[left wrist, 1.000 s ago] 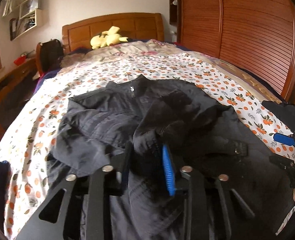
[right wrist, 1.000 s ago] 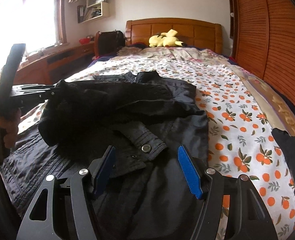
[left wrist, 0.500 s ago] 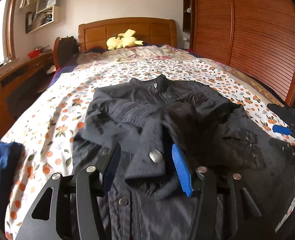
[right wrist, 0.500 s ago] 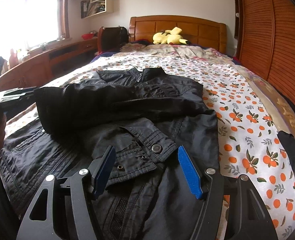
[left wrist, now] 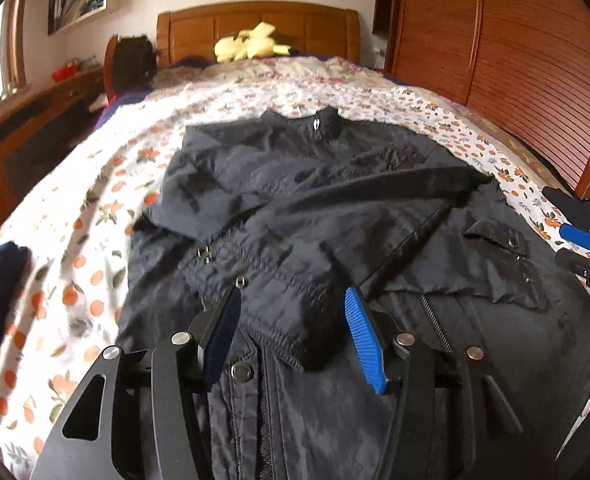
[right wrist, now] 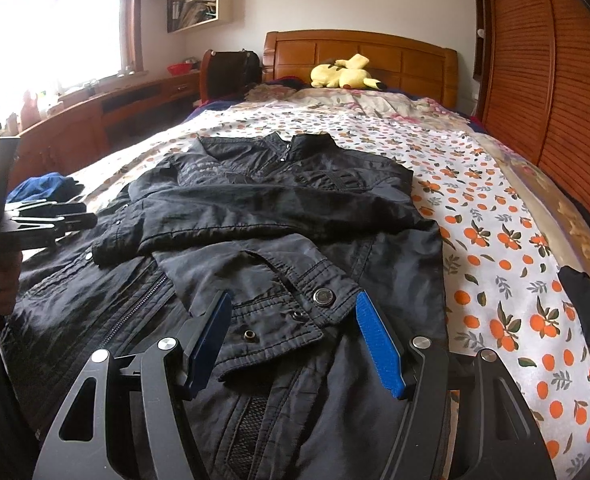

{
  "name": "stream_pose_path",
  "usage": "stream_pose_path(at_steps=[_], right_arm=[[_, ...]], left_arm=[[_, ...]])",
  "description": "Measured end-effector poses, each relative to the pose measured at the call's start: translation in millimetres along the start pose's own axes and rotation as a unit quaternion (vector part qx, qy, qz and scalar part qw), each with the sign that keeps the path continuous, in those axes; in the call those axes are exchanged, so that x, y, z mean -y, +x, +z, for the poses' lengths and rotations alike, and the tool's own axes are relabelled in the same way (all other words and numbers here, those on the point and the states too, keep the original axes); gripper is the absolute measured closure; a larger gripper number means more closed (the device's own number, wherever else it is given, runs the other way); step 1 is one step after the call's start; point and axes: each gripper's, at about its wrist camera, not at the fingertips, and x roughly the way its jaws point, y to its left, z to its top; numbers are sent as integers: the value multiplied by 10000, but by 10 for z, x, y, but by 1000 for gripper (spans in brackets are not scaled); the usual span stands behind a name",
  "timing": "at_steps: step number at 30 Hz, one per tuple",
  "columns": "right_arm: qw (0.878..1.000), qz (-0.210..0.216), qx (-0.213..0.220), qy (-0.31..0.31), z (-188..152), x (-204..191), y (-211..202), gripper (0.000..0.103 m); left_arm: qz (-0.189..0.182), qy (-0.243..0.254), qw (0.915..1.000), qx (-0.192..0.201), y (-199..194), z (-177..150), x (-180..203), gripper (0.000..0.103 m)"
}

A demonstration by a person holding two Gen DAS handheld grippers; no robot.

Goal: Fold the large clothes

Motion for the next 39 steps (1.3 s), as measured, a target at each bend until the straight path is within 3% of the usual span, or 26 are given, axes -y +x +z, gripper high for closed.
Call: stream_pose_path(at_steps=[10,12,14,16,20,26,30,33,36,39], right_arm=[[10000,27,-20,-91,-15,-18,28,41],[10000,23,-29,-87,-19,-14,40,41],[9999,19,-40,-93,-17,-16,41,41],[9999,7,-53,-113,-20,-21,46,41],[9999,-4,-58,-140,-31,-19,45,41],[10000,36,-10,-32,-38,50,9,41],[10000,66,31,18,-19,62,-2,41],[9999,80,-16,-96,18,14,24,41],[9995,179,59,-257,127,-61,25,41],[9987,338,-22,-385,270,-153,116,42]], left_arm=[[20,76,9990,-437,206,-174,72,47],[44,118,9984,-558,275,-183,95,55],[-24,109,9976,-682,335,-187,94,75],[-160,55,9966,-803,381,-180,69,90],[-251,104,9982,-528,201,-118,96,97],[-565,88,9984,20,-373,1,209,98],[-626,220,9978,79,-530,-3,334,98],[-472,307,9984,79,-563,-32,390,97],[-382,198,9990,85,-605,-83,352,89],[-248,69,9995,175,-673,-142,270,66]])
